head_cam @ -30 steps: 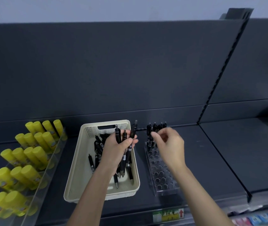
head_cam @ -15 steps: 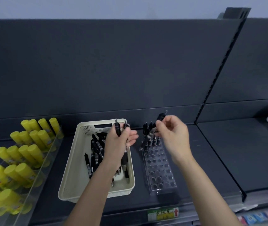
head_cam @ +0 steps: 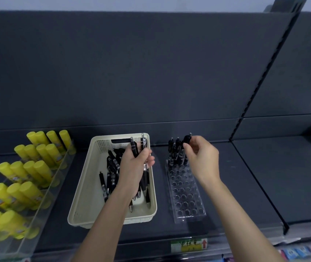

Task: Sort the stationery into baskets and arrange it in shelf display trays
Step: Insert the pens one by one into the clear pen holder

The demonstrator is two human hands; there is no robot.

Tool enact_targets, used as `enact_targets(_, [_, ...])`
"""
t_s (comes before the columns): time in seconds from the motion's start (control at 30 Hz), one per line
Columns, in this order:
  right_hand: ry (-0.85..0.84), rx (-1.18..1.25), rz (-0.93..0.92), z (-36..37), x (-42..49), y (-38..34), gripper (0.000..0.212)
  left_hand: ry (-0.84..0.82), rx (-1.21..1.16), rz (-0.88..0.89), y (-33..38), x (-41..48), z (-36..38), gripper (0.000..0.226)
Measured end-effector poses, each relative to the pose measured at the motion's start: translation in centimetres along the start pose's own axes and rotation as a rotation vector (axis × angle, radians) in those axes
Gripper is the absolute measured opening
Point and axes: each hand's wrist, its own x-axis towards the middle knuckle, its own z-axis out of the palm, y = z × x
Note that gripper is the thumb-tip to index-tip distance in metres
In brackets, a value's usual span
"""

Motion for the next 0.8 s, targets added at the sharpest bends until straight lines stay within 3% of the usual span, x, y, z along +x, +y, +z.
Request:
enact_targets(0.43, [-0.148,-0.157,0.021,1.5,-0.9,1.1,0.013,0.037,0.003,-0.035,-0.1,-0.3,0.1,0.020])
enact_targets(0.8, [-0.155,-0.191,0.021,1.0,-0.9,1.0,0.011,-0.070,0.053,0.011,0.2,-0.7,0.4,0.012])
